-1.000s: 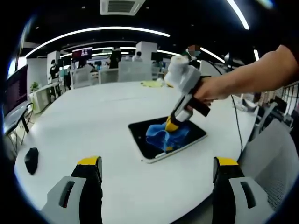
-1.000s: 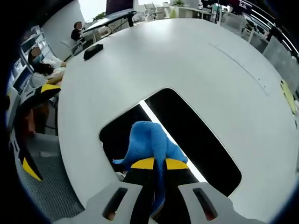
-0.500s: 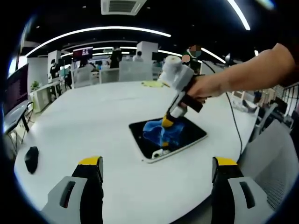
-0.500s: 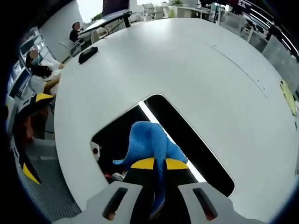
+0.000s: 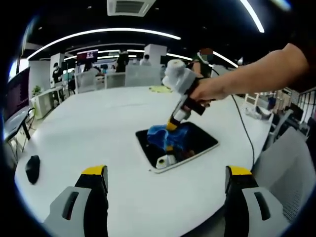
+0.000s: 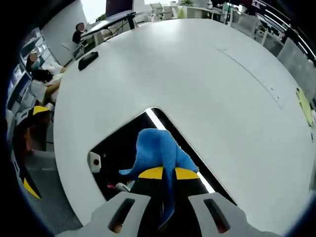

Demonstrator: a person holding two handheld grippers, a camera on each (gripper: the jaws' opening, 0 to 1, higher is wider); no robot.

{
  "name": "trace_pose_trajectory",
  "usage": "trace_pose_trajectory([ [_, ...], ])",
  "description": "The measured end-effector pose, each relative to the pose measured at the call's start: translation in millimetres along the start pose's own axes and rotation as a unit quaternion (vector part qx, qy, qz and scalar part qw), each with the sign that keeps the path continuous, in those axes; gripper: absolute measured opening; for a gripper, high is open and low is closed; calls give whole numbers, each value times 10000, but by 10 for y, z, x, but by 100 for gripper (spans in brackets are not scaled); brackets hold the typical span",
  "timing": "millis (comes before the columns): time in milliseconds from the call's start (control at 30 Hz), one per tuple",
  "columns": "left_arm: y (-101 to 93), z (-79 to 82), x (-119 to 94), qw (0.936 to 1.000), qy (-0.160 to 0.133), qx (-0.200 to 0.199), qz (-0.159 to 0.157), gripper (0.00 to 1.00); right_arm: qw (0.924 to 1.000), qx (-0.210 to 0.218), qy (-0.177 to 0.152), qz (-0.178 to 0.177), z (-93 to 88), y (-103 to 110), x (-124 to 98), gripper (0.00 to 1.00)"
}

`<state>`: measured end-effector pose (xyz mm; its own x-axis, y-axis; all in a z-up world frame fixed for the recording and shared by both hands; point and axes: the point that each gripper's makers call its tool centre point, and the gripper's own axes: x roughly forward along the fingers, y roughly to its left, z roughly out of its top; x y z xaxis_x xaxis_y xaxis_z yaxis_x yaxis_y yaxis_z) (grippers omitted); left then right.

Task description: Wipe the mirror surface with the cleaning cloth until all visible marks leave the cleaned area.

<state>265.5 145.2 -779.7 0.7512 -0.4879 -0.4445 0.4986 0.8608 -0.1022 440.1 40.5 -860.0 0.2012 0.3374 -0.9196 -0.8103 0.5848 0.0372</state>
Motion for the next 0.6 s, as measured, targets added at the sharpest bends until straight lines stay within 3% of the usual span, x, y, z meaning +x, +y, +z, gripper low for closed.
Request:
trace_pose_trajectory([
  [300,4,8,-6,10000,0,-13,19,99,9999,-40,35,-87,100,-157,58,2],
  [600,12,10,-4,10000,-2,-7,19,99,9999,-102,6,-57,118,-126,-7,2],
])
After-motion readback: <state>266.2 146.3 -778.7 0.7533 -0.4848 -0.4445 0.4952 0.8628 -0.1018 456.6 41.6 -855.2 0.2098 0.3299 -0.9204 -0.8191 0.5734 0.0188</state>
